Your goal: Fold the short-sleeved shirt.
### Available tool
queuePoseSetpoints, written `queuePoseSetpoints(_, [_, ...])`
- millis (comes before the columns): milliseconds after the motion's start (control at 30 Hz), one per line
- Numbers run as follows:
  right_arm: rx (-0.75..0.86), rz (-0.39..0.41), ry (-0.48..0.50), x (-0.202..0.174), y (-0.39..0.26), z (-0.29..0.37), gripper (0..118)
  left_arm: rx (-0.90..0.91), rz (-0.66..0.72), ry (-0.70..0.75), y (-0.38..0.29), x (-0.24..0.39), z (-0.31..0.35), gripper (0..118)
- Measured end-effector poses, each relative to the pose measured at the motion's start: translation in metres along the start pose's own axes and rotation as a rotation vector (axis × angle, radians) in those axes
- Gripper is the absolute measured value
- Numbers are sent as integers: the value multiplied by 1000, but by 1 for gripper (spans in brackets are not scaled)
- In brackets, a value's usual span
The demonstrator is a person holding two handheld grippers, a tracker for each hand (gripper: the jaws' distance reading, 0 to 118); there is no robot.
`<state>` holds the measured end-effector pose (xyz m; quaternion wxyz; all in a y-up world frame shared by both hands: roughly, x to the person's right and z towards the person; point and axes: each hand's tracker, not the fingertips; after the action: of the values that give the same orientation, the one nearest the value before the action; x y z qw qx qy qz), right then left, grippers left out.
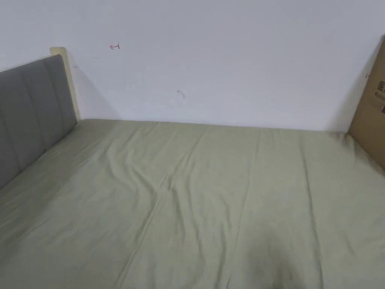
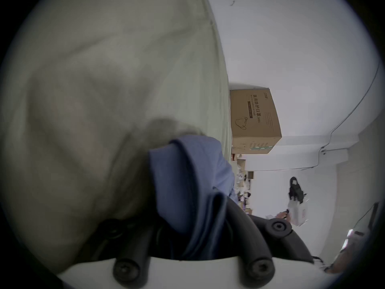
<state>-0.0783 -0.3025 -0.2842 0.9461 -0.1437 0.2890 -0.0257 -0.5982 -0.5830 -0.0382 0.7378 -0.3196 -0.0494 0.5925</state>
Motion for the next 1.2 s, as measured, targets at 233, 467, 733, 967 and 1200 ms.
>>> queuePoseSetpoints(233, [-16,29,30,-2,-5,10,0,169,-490,541,-7,79,14,8])
queuePoseSetpoints(467, [-55,32,65,1,-24,16,0,190,-690,735,-66,174,-2,8])
queuePoseSetpoints(733, [-83,-63,73,32,-39,26,0,-139,-584,479,-101,222,-141,22])
queuePoseSetpoints(967, [-112,-109,35,58,-47,33,0,-184,-475,421,-106,201,-206,90])
queuePoseSetpoints(1200, [-105,-136,18,71,-48,27,0,102,-647,487,-107,234,-136,0])
